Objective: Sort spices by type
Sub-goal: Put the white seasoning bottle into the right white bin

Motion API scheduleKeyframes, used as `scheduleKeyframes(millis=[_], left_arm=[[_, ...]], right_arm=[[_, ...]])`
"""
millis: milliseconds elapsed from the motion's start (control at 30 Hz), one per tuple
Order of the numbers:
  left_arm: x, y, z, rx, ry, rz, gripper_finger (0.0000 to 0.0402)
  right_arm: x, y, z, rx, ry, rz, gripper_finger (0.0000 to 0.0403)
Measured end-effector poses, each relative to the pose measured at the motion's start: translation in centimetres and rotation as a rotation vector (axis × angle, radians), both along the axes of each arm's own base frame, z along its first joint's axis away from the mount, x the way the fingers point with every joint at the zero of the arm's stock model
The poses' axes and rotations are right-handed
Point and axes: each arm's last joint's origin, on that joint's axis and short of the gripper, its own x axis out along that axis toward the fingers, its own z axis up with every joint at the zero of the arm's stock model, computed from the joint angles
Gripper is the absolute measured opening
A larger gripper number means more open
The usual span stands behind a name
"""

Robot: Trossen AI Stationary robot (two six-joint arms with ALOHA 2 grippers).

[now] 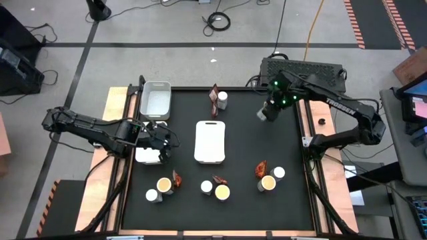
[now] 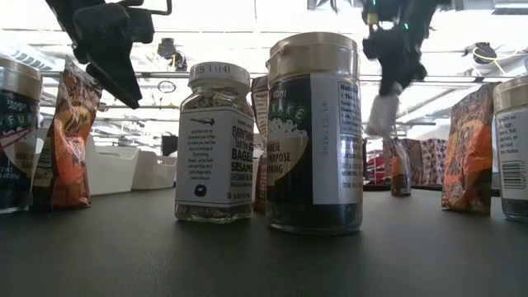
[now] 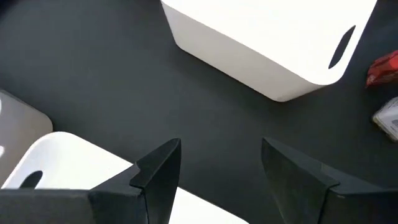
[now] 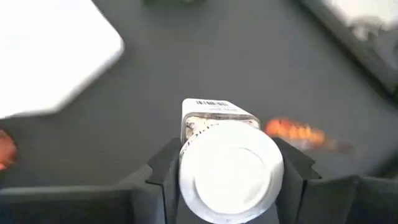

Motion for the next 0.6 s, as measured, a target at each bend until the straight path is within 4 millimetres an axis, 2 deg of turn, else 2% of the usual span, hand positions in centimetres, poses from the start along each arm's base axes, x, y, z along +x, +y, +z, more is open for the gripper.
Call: scheduleKeyframes(millis=[133, 300, 433, 600], left_arm=[[0.0, 0.0, 0.0, -0.004, -0.001, 0.005, 0.0226], [0.0, 0.0, 0.0, -0.004, -0.002, 0.005, 0.0226], [0.0, 0.0, 0.0, -0.001, -0.005, 0.006, 0.0226], [0.0, 0.0, 0.0, 0.007, -0.007, 0.007, 0.0226]], right_arm=[[1.1, 0.5, 2.8, -0.079, -0.132, 0.062, 0.0144], [3.4, 1.2, 4.5, -0.076, -0.345, 0.212, 0.0144], [6.2, 1.4, 3.9, -0.069, -0.416, 0.321, 0.0145], [9.9, 1.2, 1.8, -0.028, -0.451, 0.416, 0.0145]])
